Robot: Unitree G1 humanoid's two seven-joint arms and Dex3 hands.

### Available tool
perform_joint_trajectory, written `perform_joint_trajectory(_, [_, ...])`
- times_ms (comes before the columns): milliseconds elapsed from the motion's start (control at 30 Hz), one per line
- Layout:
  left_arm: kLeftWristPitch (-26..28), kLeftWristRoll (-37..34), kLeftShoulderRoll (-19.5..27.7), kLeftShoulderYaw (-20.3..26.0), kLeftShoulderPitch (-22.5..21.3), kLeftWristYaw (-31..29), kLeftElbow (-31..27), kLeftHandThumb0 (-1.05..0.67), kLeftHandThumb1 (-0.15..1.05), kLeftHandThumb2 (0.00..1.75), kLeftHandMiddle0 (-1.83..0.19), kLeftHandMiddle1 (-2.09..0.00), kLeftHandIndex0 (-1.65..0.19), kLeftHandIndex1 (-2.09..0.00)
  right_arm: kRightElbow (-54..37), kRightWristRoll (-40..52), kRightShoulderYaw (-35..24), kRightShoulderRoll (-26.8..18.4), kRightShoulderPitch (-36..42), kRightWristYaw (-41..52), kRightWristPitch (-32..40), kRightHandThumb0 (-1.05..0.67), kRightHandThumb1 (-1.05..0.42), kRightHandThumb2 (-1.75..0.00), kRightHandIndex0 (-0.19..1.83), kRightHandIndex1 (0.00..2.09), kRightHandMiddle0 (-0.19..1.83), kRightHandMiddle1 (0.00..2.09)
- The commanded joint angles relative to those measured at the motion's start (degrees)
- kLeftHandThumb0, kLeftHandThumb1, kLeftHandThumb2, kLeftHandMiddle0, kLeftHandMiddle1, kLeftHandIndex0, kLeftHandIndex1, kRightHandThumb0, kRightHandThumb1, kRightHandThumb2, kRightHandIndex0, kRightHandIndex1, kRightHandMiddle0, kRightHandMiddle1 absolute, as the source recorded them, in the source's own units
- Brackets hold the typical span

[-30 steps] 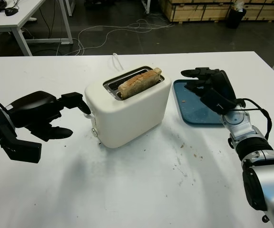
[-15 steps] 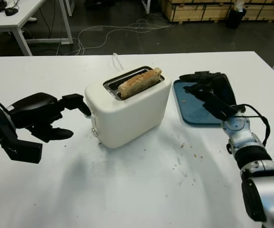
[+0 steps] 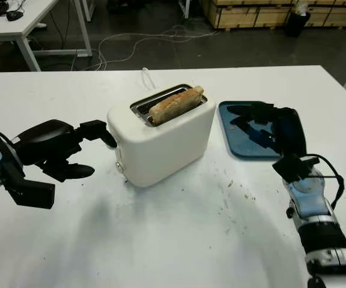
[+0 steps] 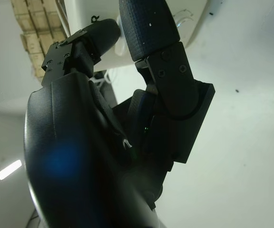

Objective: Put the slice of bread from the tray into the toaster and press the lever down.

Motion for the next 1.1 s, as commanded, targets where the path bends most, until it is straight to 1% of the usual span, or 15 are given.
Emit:
perform_joint_trajectory(0, [-1.17, 2.32, -0.04, -0.69, -0.17, 1.57, 1.13, -1.05, 0.92, 0.85, -1.46, -1.75, 0.0, -1.14, -1.34, 0.65, -0.62, -0.02, 0.77, 0.63, 0.02, -0.25, -0.92, -0.14, 0.92, 0.77, 1.12, 0.02])
perform_joint_trajectory(67, [-2.07, 3.79, -0.58, -0.88, -0.26, 3.29, 2.2, -1.05, 0.92, 0.85, -1.48, -1.75, 0.0, -1.13, -1.67, 1.2, -0.77, 0.18, 1.11, 1.15, -0.65, -0.25, -0.92, -0.13, 0.91, 0.78, 1.12, 0.03])
perform_joint_trajectory(100, [-2.53, 6.15, -0.43, -1.11, -0.35, 4.74, 2.48, -1.05, 0.92, 0.87, -1.51, -1.75, 0.0, -1.13, -1.93, 1.57, -0.82, 0.32, 1.27, 1.52, -0.77, -0.25, -0.92, -0.13, 0.91, 0.79, 1.12, 0.03])
perform_joint_trajectory(167, [-0.68, 9.72, 0.01, -1.61, -0.08, 5.85, 1.52, -1.05, 0.92, 0.94, -1.55, -1.75, 0.0, -1.11, -2.28, 1.84, -0.96, 0.6, 1.44, 1.87, -1.12, -0.26, -0.92, -0.13, 0.91, 0.8, 1.13, 0.03])
perform_joint_trajectory(267, [2.72, 12.32, -0.02, -1.94, 0.46, 6.57, -0.37, -1.05, 0.92, 0.98, -1.57, -1.75, 0.0, -1.29, -2.46, 1.68, -1.12, 0.67, 1.5, 2.13, -1.93, -0.27, -0.92, -0.12, 0.92, 0.81, 1.14, 0.04])
perform_joint_trajectory(300, [4.09, 12.47, -0.15, -1.92, 0.68, 6.47, -1.16, -1.05, 0.92, 0.98, -1.57, -1.75, 0.0, -1.39, -2.53, 1.78, -1.17, 0.69, 1.53, 2.3, -2.1, -0.27, -0.92, -0.12, 0.92, 0.81, 1.15, 0.04])
perform_joint_trajectory(333, [5.24, 12.53, -0.19, -1.93, 0.86, 6.3, -1.86, -1.05, 0.92, 0.98, -1.57, -1.75, 0.0, -1.53, -2.64, 1.88, -1.23, 0.74, 1.58, 2.47, -2.12, -0.28, -0.92, -0.12, 0.92, 0.81, 1.15, 0.04])
perform_joint_trajectory(433, [7.11, 12.19, -0.35, -2.37, 0.75, 6.03, -2.65, -1.05, 0.92, 0.98, -1.57, -1.75, 0.0, -1.71, -2.53, 2.61, -1.36, 0.91, 1.59, 3.3, -2.23, -0.28, -0.92, -0.12, 0.92, 0.82, 1.15, 0.04])
perform_joint_trajectory(533, [8.13, 10.53, -0.81, -2.45, 0.87, 5.83, -2.73, -1.05, 0.92, 0.96, -1.57, -1.74, 0.0, -1.74, -2.44, 2.23, -1.47, 0.88, 1.49, 3.25, -2.81, -0.29, -0.92, -0.12, 0.92, 0.82, 1.15, 0.04])
perform_joint_trajectory(667, [8.22, 10.62, -0.56, -2.67, 0.85, 5.97, -2.94, -1.05, 0.92, 0.95, -1.57, -1.74, 0.0, -1.75, -1.42, 2.0, -1.55, 0.47, 0.92, 3.4, -4.06, -0.28, -0.92, -0.13, 0.93, 0.82, 1.16, 0.04])
perform_joint_trajectory(800, [9.07, 10.51, -0.18, -2.79, 0.65, 4.9, -3.54, -1.05, 0.92, 0.96, -1.57, -1.74, 0.0, -1.75, -1.17, 2.57, -1.73, 0.6, 0.68, 3.74, -3.9, -0.27, -0.92, -0.12, 0.93, 0.82, 1.16, 0.05])
perform_joint_trajectory(900, [9.11, 10.71, -0.31, -2.79, 0.9, 5.06, -3.7, -1.05, 0.92, 0.96, -1.57, -1.74, 0.0, -1.75, -1.22, 3.94, -1.91, 0.85, 0.63, 4.72, -3.97, -0.25, -0.92, -0.11, 0.92, 0.82, 1.16, 0.04])
perform_joint_trajectory(1067, [8.52, 9.43, -1.1, -3.09, 1.47, 5.13, -2.76, -1.05, 0.92, 0.93, -1.57, -1.71, 0.0, -1.75, -1.34, 3.63, -2.29, 0.65, 0.61, 4.85, -4.27, -0.28, -0.92, -0.11, 0.91, 0.83, 1.16, 0.05])
